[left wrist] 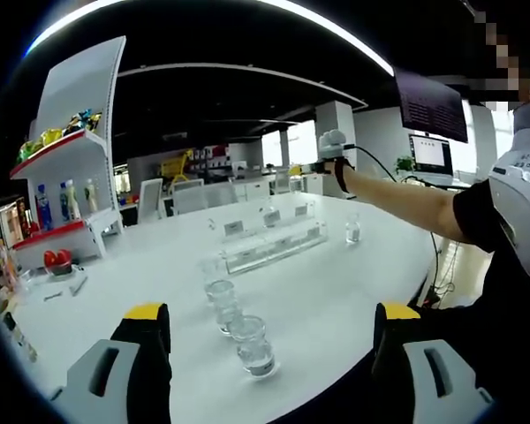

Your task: Identify the label on the chemical reagent bottle, grasp the chemical reagent bottle, and place it in the designated position on the reagent rack

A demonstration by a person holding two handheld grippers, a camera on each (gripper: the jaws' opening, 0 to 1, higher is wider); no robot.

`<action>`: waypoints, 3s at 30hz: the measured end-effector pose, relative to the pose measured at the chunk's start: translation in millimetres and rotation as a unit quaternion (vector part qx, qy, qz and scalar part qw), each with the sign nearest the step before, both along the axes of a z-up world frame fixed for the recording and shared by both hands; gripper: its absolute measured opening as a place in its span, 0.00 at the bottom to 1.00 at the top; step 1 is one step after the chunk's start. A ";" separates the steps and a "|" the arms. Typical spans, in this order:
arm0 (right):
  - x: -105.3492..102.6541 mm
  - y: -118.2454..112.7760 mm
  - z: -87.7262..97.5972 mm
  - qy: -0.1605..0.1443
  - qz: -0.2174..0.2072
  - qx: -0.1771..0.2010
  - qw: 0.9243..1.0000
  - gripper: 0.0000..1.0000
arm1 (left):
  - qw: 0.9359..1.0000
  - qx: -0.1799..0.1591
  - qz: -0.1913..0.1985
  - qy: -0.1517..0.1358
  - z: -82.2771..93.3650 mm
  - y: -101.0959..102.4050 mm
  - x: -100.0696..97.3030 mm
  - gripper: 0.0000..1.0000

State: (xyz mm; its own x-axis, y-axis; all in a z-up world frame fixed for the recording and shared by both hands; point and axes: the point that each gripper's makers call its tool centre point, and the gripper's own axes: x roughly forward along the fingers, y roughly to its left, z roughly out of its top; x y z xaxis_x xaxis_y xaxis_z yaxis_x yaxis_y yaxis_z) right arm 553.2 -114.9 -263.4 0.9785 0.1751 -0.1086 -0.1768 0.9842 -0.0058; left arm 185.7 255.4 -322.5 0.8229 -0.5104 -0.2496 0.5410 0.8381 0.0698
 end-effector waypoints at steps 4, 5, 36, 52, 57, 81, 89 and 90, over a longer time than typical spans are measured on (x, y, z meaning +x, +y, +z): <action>4.0 -1.5 -6.5 0.005 -0.003 0.004 1.000 0.16 | 1.000 0.000 0.001 0.000 0.0 0.6 0.7 0.95; 5.1 -1.5 -9.0 0.008 -0.003 0.004 1.000 0.16 | 1.000 0.001 0.001 0.000 0.1 0.6 0.8 0.95; 9.0 -5.1 -54.6 0.051 0.001 -0.018 0.999 0.16 | 1.000 0.012 -0.001 0.001 1.6 -5.6 -0.2 0.95; 6.9 -0.8 -73.3 0.074 -0.002 -0.020 0.997 0.17 | 1.000 0.012 -0.002 0.002 0.0 -6.8 -1.1 0.95; 3.8 0.5 -76.2 0.077 0.000 -0.021 0.997 0.17 | 1.000 0.012 -0.006 0.004 -1.1 -9.1 -0.3 0.95; -2.0 1.4 -86.5 0.079 0.005 -0.004 0.997 0.18 | 1.000 0.015 -0.007 0.004 -1.4 -10.5 -1.1 0.94; -3.7 3.4 -86.0 0.076 0.012 -0.021 0.997 0.20 | 1.000 0.015 -0.008 0.002 -0.3 -10.9 -2.0 0.94; -3.9 3.7 -86.0 0.076 0.012 -0.023 0.997 0.20 | 1.000 0.015 -0.007 0.001 0.0 -10.6 -2.0 0.94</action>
State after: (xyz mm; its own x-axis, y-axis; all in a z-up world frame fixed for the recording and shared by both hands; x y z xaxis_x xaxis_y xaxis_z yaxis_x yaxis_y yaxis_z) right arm 549.3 -111.2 -349.3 0.9455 0.1902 -0.2641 -0.2031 0.9789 -0.0221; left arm 183.7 244.8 -322.5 0.8154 -0.5136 -0.2671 0.5524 0.8283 0.0936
